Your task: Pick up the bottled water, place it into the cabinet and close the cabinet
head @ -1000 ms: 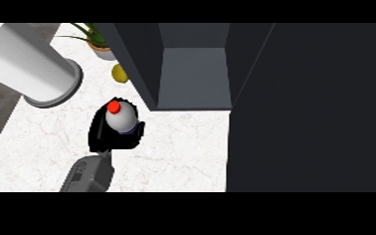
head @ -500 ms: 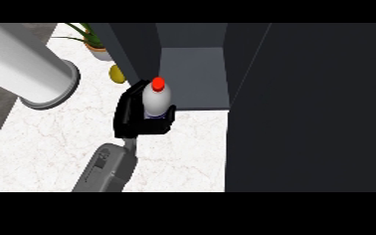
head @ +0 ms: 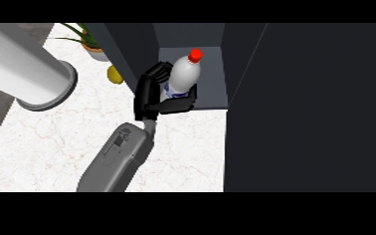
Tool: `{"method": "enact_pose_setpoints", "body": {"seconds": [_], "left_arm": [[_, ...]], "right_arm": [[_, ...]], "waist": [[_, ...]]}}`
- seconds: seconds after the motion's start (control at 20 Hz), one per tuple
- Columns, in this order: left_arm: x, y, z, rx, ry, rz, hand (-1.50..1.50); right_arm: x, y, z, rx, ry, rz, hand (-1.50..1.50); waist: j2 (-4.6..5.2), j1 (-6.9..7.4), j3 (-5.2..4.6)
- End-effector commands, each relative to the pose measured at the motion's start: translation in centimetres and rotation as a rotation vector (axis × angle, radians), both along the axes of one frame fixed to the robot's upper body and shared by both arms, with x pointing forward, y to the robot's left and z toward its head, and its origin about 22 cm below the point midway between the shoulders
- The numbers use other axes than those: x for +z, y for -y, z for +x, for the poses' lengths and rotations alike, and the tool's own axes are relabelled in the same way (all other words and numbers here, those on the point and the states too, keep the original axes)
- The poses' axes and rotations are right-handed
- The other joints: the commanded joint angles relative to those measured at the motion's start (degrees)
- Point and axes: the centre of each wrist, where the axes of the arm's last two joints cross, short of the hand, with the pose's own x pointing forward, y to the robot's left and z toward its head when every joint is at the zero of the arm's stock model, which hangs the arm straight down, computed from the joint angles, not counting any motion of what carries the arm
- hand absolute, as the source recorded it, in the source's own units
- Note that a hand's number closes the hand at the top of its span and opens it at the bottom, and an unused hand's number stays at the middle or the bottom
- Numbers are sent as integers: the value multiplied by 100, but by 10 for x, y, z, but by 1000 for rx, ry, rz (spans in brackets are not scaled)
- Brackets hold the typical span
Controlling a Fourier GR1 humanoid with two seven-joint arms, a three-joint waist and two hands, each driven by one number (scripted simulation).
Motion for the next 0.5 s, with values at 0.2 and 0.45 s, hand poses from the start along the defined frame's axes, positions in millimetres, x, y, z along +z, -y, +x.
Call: {"method": "enact_pose_setpoints", "body": {"seconds": [0.2, 0.45], "left_arm": [[8, 9, 37, 70, -66, 73, 150], [2, 10, 47, 71, -76, 45, 150]], "right_arm": [[33, -10, -9, 42, 59, 66, -150], [29, -22, -4, 50, 58, 86, -150]], "waist": [[17, -77, -1], [42, -98, -5]]}}
